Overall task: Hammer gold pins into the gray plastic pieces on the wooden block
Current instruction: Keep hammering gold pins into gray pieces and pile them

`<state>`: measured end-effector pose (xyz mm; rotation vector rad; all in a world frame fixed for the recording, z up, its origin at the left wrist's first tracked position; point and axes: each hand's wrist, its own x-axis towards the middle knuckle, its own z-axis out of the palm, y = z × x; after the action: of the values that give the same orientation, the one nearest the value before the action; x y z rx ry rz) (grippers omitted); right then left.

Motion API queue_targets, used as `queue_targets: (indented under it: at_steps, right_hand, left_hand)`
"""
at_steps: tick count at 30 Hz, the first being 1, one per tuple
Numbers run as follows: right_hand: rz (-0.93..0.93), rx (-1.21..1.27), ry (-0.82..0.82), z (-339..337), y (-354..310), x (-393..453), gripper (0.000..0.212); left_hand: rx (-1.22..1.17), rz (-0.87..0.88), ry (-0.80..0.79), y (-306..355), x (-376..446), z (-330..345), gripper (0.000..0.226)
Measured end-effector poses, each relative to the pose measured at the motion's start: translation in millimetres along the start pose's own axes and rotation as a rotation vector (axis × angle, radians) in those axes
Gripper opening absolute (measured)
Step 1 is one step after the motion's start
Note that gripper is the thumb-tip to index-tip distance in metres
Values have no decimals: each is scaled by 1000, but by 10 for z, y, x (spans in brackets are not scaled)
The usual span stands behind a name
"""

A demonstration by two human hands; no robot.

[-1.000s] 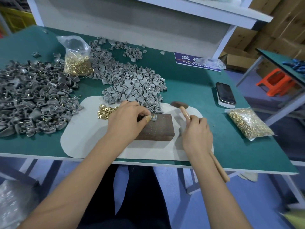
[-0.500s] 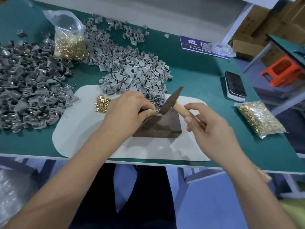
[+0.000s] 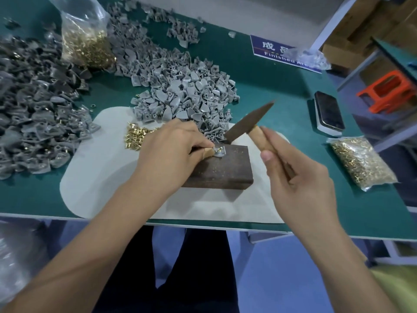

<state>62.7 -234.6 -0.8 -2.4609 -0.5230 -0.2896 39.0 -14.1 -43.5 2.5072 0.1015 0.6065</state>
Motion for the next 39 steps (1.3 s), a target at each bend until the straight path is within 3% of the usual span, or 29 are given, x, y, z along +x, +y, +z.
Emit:
queue_targets:
  at_steps: [6,11,15,19,24,28,33,39]
  right_hand:
    - [-23,-177,-117,54,18,27,34]
    - [-20,-85,51,-70,12,72,35]
    - [-45,-199,-111,10,-6,33,37]
    - [16,-65,25,-37,44,31,36]
    - [-29,-211,-128,-9,13,11,37]
    - [43,-50,59,-39,24,17,37]
    - [-35,-205,-114,26,11,-37,42]
    - [116,-115,63,-51,66,15,36]
  left_hand:
    - [-12,10,1,-3,-8,-15,9]
    - [-3,6,5,-2,0,-10,10]
    - [-4,-5,-6,-13,-2,-9,10]
    - [0,1,-9,-6,1,-11,10]
    - [3,6,-29,-13,7,-15,11]
    - [2,7,-18,-12,10,-16,10]
    - [-2,4,-20,-15,7,-1,10]
    - [-9,1,-36,1,-16,-44,11]
